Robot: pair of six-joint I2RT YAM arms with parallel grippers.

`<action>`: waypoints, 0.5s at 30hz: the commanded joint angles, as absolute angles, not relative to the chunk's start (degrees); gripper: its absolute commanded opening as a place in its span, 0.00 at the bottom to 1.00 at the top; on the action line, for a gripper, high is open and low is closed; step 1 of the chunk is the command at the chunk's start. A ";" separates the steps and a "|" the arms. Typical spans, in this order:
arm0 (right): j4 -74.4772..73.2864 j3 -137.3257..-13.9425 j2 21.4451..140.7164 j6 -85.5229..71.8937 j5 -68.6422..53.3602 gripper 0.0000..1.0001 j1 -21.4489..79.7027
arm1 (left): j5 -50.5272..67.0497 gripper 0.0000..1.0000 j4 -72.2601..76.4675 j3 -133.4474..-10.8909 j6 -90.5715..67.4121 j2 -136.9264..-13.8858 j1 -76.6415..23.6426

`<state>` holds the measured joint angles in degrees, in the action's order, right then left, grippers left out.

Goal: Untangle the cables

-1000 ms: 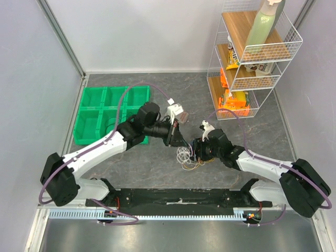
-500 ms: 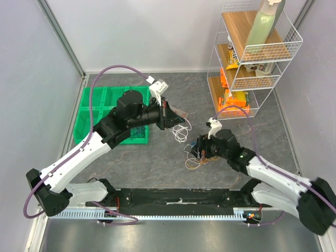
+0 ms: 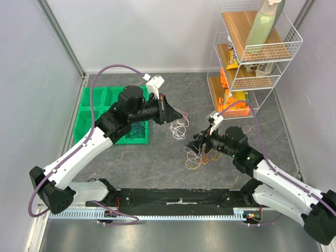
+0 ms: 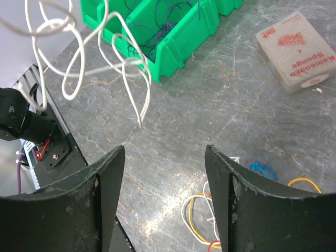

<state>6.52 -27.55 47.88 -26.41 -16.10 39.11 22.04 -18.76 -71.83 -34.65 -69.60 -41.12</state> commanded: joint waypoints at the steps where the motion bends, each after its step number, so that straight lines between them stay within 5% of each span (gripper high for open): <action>1: 15.28 -30.67 51.41 -27.59 -20.03 0.69 39.11 | 24.43 0.02 -17.40 -71.98 -37.18 -68.29 -40.87; 8: 19.69 -31.02 52.91 -29.71 -19.34 0.63 39.11 | 25.57 0.02 -16.26 -70.66 -38.05 -67.85 -40.69; 11: 19.16 -31.46 54.92 -30.76 -17.15 0.45 39.11 | 26.72 0.02 -15.47 -70.58 -38.23 -67.68 -40.52; 15: 18.37 -30.41 56.07 -32.52 -13.55 0.08 39.11 | 27.25 0.02 -14.85 -70.84 -37.71 -66.54 -40.34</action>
<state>16.71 -29.23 55.24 -30.41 -17.76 39.16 24.69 -18.09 -70.52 -36.51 -69.34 -40.84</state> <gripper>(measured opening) 0.237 0.031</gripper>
